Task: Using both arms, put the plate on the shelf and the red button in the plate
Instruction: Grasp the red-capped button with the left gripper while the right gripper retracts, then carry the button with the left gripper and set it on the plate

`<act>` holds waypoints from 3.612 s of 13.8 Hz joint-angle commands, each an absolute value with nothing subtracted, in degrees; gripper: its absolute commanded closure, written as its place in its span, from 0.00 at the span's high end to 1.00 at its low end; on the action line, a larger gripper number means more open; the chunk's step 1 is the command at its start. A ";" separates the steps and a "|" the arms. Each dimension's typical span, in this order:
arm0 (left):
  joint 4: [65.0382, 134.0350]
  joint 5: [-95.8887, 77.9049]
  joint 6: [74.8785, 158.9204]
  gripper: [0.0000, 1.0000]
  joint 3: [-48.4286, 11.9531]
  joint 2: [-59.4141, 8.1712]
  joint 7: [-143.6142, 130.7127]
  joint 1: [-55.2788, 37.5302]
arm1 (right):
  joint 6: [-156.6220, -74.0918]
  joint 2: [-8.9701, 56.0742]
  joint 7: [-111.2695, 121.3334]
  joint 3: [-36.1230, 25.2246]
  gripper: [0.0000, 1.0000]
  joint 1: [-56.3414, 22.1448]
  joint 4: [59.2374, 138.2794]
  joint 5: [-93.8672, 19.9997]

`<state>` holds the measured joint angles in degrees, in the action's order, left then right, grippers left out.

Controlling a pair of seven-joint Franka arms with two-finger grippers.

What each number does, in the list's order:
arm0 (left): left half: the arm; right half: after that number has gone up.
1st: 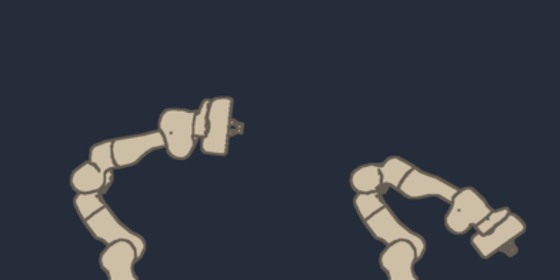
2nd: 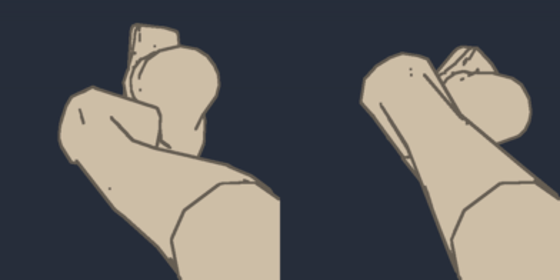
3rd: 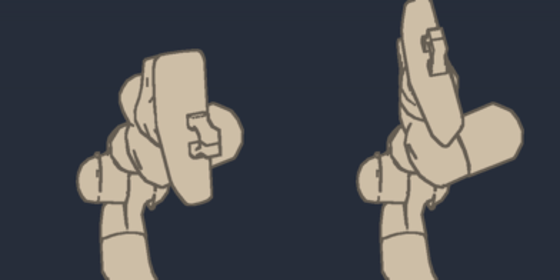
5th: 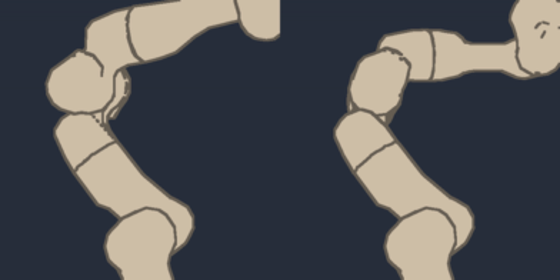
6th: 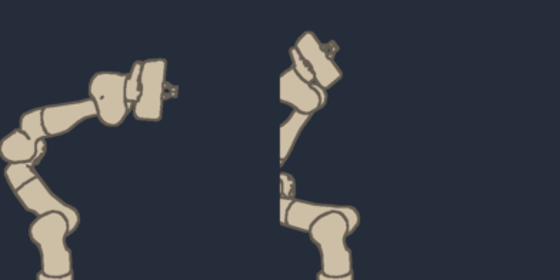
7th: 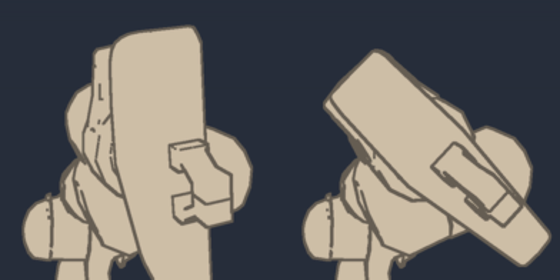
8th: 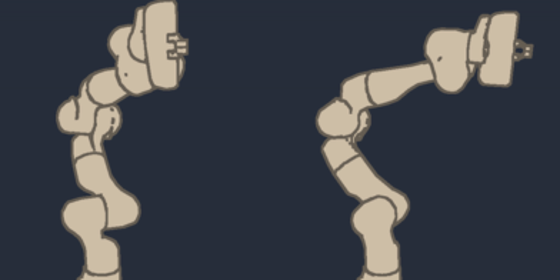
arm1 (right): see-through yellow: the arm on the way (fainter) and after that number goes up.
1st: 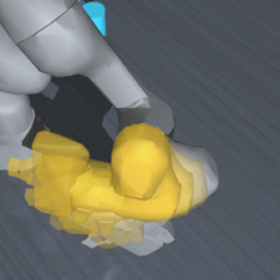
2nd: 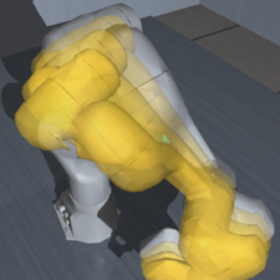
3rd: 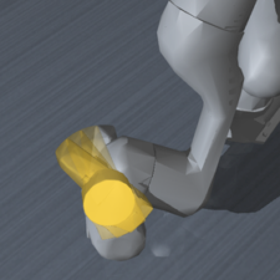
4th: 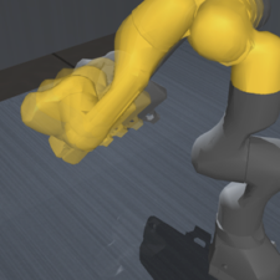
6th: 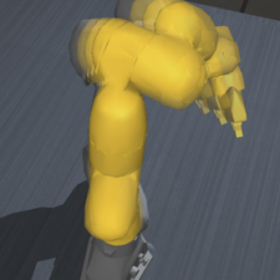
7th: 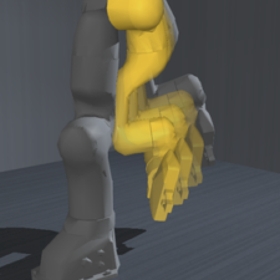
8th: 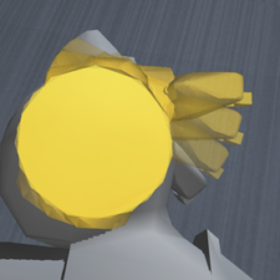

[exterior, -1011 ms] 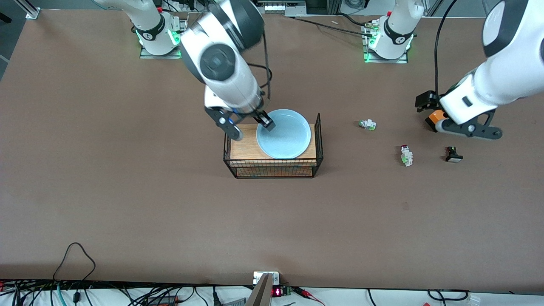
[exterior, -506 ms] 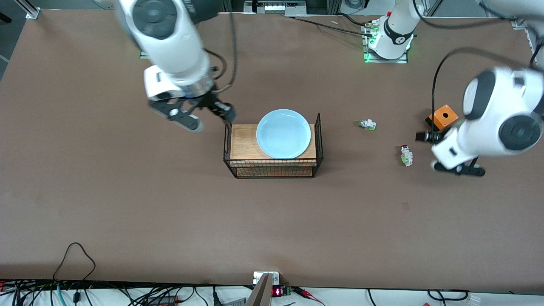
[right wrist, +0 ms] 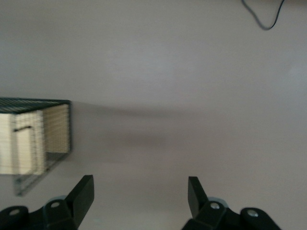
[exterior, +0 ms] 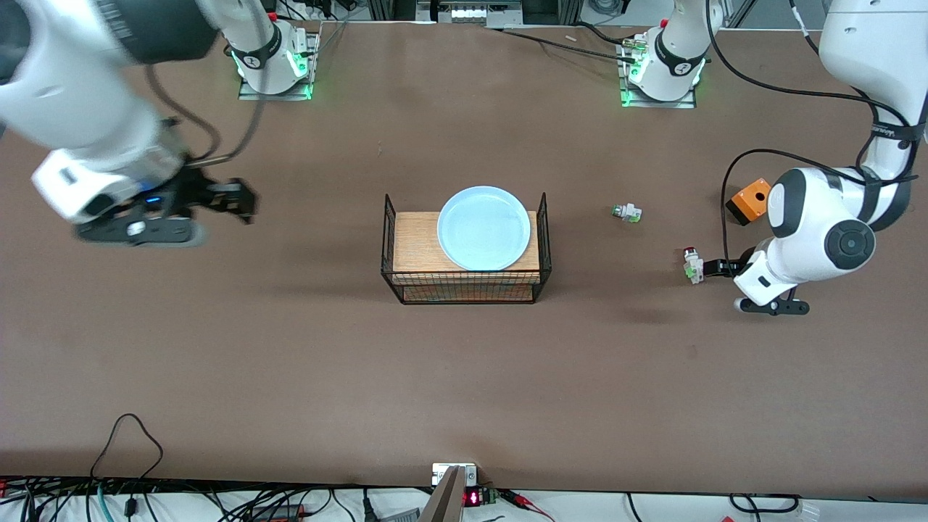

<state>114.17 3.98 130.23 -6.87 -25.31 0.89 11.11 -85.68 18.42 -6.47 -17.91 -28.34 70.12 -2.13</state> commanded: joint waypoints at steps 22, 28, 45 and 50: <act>103.57 -1.58 108.67 0.06 -10.98 -24.43 1.05 10.81 | -101.25 5.37 8.79 -1.85 1.00 -2.65 94.82 2.46; 84.50 -2.37 89.58 0.04 -23.72 -24.79 -1.57 8.45 | -99.51 7.19 11.78 -1.58 1.00 -1.23 92.40 2.37; 74.71 -7.03 111.17 0.08 -25.05 -38.67 -32.78 -16.87 | -96.61 9.05 11.60 -2.11 1.00 0.18 86.77 1.66; 74.45 -7.21 113.56 1.00 -24.87 -39.56 -32.61 -16.52 | -91.93 10.46 11.43 -2.11 1.00 -0.35 83.76 4.39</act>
<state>77.01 -8.21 114.03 -25.23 -39.03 -32.71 -16.26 -93.26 8.95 10.81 -2.27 -0.58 86.26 3.52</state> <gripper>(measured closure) 0.498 0.000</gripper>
